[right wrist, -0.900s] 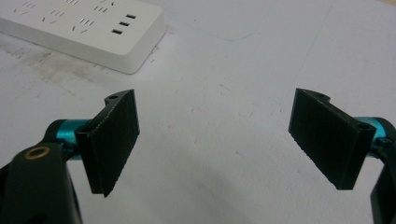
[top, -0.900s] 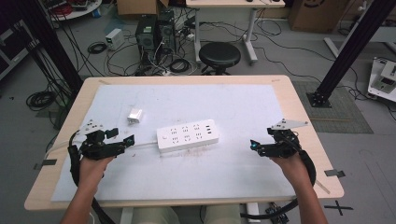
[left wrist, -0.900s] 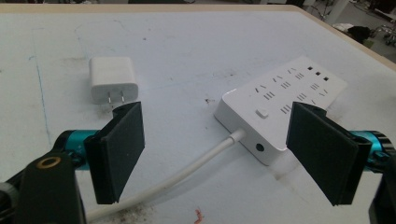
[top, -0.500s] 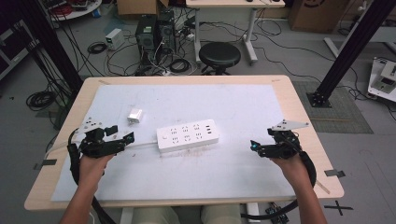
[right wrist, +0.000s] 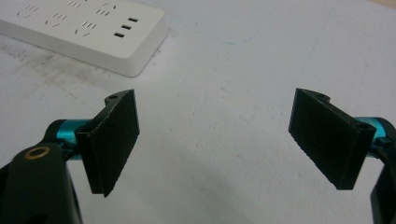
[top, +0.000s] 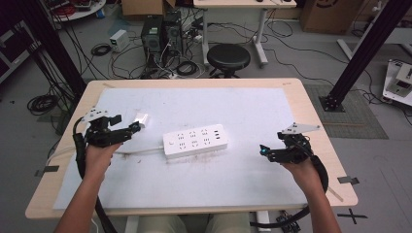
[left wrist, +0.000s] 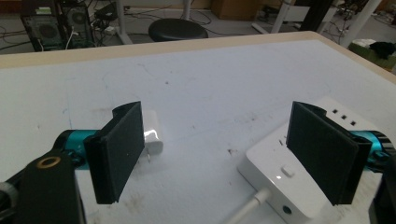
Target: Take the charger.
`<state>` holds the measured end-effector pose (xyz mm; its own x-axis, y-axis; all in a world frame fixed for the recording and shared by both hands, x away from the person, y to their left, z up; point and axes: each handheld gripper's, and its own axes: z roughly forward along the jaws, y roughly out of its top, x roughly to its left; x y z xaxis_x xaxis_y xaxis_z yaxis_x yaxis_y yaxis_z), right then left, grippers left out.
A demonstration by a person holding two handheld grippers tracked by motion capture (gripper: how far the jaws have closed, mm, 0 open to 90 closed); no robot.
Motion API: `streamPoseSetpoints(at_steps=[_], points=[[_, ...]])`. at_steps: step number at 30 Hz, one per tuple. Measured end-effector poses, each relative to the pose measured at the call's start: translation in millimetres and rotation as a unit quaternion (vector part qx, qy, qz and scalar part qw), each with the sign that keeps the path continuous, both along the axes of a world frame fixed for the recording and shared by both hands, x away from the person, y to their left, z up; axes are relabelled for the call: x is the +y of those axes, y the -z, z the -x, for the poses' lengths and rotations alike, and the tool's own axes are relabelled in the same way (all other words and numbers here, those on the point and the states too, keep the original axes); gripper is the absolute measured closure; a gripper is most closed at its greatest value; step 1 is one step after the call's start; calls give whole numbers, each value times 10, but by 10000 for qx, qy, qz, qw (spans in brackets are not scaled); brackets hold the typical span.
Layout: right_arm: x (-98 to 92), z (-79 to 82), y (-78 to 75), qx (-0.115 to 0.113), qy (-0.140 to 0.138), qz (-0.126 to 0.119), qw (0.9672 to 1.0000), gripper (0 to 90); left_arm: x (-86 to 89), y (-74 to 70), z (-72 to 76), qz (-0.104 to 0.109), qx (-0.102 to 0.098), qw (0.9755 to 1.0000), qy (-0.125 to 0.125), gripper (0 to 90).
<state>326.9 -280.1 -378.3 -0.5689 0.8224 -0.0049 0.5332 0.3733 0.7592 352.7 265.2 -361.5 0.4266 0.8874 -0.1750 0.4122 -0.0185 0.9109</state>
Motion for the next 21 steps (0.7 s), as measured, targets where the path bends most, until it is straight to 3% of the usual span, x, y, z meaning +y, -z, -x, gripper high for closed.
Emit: streamPoseSetpoints(at_steps=[2,8,14,16,21], points=[[-1,-4,-5,2,23,-6,10000,164,-12,7,-88,69,47,10000,2,193],[2,-24,-16,2,42,-70,10000,163,-58,-22,-328,-120,-77,9998,-113,188],[9,-32,-7,7,64,-119,9999,164,-64,53,-539,-238,20,9993,-301,188],[5,-26,2,19,77,-112,9999,164,-48,130,-629,-332,82,9987,-368,188],[-12,-21,10,23,81,-91,9999,163,16,310,-736,-268,301,9978,-521,188]])
